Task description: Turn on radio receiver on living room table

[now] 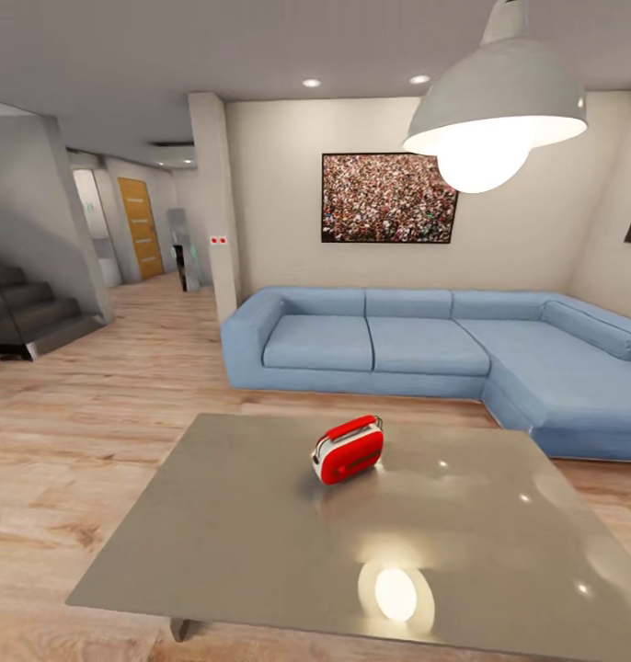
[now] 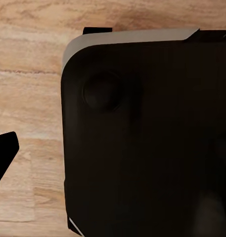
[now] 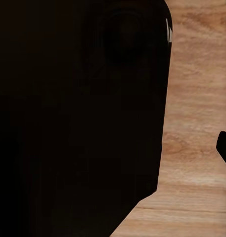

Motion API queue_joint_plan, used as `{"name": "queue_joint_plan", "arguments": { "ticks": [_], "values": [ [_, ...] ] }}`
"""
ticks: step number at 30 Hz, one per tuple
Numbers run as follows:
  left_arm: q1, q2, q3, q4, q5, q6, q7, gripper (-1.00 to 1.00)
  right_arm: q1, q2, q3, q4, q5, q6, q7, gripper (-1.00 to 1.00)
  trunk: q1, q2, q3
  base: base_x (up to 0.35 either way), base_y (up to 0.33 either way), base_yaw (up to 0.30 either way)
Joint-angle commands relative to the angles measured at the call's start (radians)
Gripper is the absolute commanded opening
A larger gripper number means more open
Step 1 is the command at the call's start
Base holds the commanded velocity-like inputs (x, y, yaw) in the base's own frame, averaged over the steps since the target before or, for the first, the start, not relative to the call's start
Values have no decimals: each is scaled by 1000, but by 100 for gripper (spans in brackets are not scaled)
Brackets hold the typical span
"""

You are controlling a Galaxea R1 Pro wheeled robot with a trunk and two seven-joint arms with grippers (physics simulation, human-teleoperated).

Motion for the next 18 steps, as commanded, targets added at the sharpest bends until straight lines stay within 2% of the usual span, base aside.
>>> {"name": "queue_joint_plan", "arguments": {
  "ticks": [1,14,18],
  "values": [
    [0,0,0,0,0,0,0,100,0,0,0,0,0,0,0,100,0,0,0,44,-12,38],
    [0,0,0,0,0,0,0,100,1,1,0,0,0,0,0,100,0,0,0,197,-145,5],
    [0,0,0,0,0,0,0,100,0,0,-1,0,0,0,0,100,0,0,0,57,-37,0]
  ]
}}
